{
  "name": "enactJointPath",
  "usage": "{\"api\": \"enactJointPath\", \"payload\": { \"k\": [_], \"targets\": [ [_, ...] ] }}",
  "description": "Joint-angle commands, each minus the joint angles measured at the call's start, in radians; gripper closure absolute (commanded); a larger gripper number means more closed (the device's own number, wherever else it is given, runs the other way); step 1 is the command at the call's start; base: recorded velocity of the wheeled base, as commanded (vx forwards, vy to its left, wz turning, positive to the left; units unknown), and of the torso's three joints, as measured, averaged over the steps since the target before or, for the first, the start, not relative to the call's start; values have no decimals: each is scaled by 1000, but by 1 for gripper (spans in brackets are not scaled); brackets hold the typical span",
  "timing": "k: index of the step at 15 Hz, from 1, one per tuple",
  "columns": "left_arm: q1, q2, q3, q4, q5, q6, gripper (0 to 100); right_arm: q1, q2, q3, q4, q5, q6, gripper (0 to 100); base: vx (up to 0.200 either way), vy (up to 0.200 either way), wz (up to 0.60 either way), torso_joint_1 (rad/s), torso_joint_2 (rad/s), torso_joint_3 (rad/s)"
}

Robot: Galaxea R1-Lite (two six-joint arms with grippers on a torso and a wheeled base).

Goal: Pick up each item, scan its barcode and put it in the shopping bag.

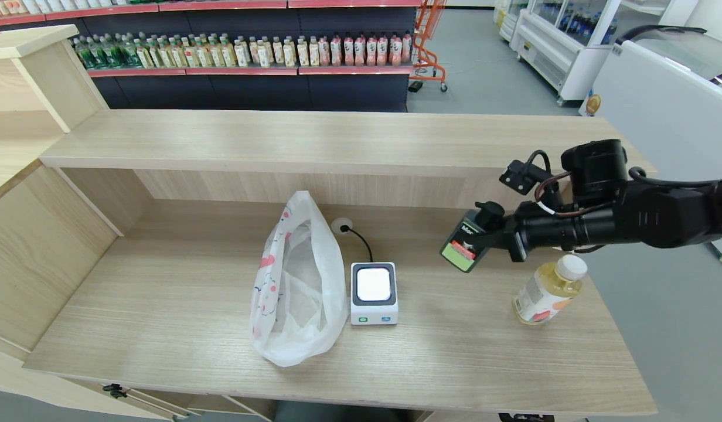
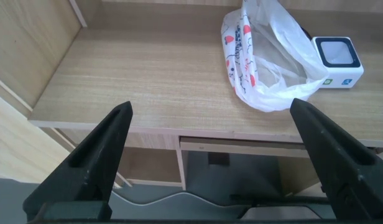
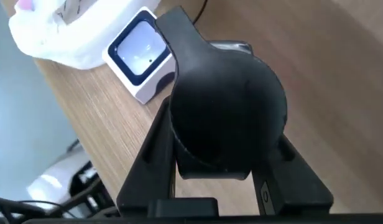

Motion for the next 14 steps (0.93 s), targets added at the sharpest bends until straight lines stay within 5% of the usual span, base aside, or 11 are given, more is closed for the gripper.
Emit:
{"api": "enactJointPath", "payload": {
  "k": [1,6,8,10,14],
  "targets": [
    [-1,0,0,0,0,0,0,6,-130,39,2,0,-93,100,0,0,0,0,0,0],
    [1,0,0,0,0,0,0,-81,-440,410,-4,20,-936,100,0,0,0,0,0,0],
    [-1,0,0,0,0,0,0,-95,-478,528,-18,168,-1306,100,0,0,0,0,0,0],
    [1,0,0,0,0,0,0,-76,-488,567,-8,211,-1625,100,0,0,0,0,0,0],
    [1,0,0,0,0,0,0,49,-445,593,-15,211,-1989,100,0,0,0,0,0,0]
  ]
}}
